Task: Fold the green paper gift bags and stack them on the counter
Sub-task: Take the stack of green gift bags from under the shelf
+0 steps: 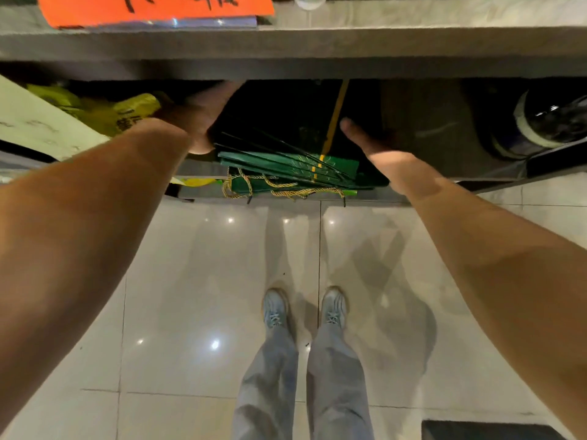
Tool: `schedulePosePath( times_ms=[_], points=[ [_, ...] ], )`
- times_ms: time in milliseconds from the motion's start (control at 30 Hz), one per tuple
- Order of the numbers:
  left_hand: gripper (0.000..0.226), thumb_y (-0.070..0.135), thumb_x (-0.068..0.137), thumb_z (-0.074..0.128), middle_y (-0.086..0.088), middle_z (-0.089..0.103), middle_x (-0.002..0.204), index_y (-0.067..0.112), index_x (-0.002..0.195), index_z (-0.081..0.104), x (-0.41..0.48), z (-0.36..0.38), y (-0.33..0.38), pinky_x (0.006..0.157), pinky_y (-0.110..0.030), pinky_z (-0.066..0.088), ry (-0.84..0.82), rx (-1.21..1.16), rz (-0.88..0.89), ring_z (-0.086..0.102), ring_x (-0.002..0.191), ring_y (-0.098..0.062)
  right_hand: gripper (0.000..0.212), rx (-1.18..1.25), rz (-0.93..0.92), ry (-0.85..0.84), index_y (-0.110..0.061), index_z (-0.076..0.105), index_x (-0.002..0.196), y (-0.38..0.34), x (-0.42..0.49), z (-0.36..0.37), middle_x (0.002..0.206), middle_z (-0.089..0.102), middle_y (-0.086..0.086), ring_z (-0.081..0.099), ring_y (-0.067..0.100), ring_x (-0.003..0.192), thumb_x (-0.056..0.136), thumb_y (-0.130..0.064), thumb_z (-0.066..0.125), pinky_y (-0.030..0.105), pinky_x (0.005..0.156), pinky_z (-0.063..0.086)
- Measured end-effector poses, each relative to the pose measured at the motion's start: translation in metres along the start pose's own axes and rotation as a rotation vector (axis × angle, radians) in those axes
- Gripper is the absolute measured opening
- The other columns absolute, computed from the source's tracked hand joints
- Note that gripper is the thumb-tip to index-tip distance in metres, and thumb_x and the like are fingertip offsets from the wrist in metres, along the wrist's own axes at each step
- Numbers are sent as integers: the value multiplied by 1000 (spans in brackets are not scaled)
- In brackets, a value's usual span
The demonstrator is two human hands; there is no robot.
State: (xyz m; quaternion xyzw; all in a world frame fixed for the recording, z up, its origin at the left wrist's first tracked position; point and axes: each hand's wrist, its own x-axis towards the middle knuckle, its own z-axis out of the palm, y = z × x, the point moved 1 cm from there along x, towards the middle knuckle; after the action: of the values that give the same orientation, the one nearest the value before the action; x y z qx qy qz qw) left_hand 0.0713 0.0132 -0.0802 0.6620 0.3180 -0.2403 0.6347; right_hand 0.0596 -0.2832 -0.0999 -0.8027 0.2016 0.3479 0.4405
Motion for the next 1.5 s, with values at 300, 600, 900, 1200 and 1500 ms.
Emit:
schedulePosePath(
  times_ms=[300, 600, 900, 1200, 1500],
  points=[
    [145, 93, 24, 78, -11, 61, 139, 29, 148, 38, 2, 3, -39, 105, -60, 46, 116, 5, -199, 61, 124, -36, 105, 187, -38, -138, -26, 26, 159, 9, 4, -5, 163, 31, -1, 26, 26, 152, 78, -83, 59, 45, 123, 18],
    [138, 98, 30, 72, -8, 57, 144, 36, 149, 40, 22, -12, -67, 103, -62, 46, 134, -5, -148, 56, 129, -39, 134, 321, 69, -107, -27, 29, 158, 20, 16, 4, 162, 35, -1, 33, 24, 149, 48, -85, 80, 46, 124, 24],
    [122, 86, 32, 82, -5, 75, 116, 23, 135, 60, -22, 3, -86, 94, -42, 56, -43, -51, -52, 74, 105, -24, 104, 283, 115, -63, -17, 68, 113, 47, 3, 12, 110, 73, 0, 69, 21, 104, 34, -83, 85, 38, 98, 54],
    [103, 76, 55, 83, 6, 72, 123, 26, 138, 50, -51, 9, -97, 92, -31, 55, -197, 91, -33, 69, 114, -14, 67, 434, 44, -243, -23, 65, 129, 74, -18, 18, 112, 77, -2, 74, 15, 102, 73, -55, 83, 32, 85, 59],
    [70, 45, 76, 78, -5, 64, 120, 23, 134, 45, -48, 33, -95, 93, -33, 53, 18, 104, -57, 64, 108, -20, 68, 432, 97, -362, -25, 65, 131, 66, -25, 6, 119, 75, 0, 72, 19, 109, 77, -64, 76, 38, 95, 54]
  ],
)
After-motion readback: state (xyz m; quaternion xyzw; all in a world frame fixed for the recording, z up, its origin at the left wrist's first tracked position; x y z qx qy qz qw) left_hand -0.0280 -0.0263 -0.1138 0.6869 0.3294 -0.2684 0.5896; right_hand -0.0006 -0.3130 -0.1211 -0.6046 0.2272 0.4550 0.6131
